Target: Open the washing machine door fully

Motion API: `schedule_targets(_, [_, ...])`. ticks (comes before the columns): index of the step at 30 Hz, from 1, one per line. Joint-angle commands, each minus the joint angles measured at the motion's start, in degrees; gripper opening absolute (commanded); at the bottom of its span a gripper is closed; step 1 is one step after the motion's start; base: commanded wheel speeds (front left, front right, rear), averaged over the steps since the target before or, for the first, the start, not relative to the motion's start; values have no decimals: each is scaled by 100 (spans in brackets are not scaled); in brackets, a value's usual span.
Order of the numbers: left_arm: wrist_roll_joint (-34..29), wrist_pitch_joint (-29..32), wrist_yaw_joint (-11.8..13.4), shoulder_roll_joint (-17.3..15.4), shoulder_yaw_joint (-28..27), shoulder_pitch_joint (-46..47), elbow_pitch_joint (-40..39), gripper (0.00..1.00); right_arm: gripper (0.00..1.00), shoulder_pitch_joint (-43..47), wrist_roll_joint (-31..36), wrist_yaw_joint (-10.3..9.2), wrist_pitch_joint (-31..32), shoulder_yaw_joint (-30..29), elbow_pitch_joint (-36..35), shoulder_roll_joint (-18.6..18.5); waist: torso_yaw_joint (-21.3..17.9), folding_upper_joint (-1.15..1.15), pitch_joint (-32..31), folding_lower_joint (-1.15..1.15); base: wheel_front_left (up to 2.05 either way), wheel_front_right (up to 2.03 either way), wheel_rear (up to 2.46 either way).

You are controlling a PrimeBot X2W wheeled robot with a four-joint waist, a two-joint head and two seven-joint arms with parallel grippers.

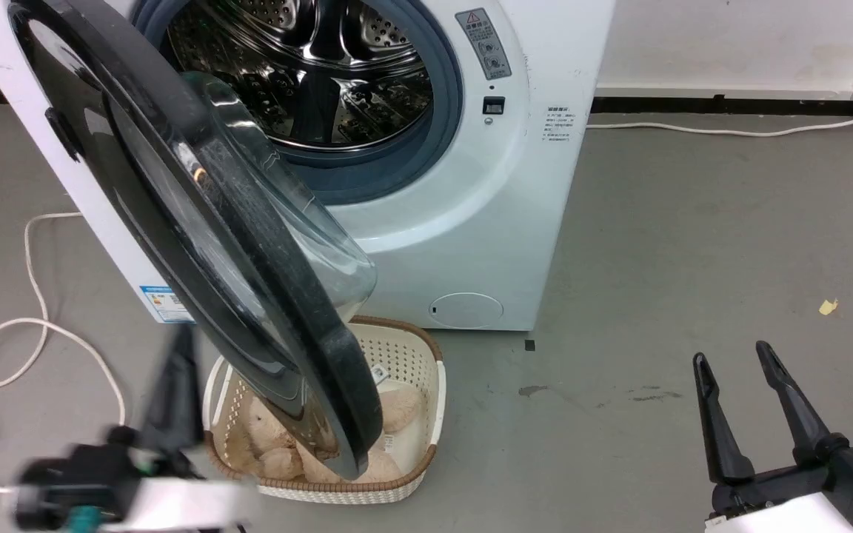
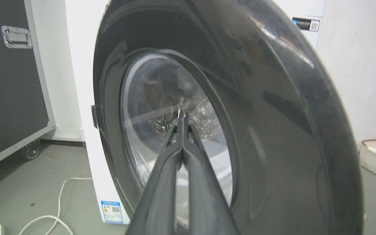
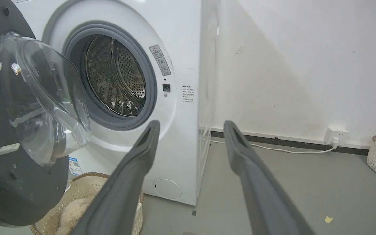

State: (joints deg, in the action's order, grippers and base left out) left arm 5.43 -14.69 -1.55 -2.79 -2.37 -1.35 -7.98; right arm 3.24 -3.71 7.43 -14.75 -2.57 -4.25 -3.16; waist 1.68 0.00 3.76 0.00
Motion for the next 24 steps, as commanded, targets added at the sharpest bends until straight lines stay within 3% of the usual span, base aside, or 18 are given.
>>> schedule_targets(1, [56, -30, 68, -9, -85, 171, -198, 0, 100, 42, -38, 6, -25, 6, -26, 28, -19, 0, -8, 0, 0, 0, 0])
schedule_targets(11, [120, -30, 252, -9, -274, 839, -1519, 0, 100, 82, -67, 6, -25, 31, 42, 28, -116, 0, -143, 0, 0, 0, 0])
schedule_targets(18, [-15, 458, 61, -23, 488, 1009, -2156, 0, 100, 83, -113, 6, -25, 50, 77, 28, -164, 0, -194, 0, 0, 0, 0])
schedule_targets(24, [85, 966, -15, -15, 1509, 771, -2093, 0, 100, 72, -154, 6, -25, 33, 88, 28, -160, 0, -170, 0, 0, 0, 0])
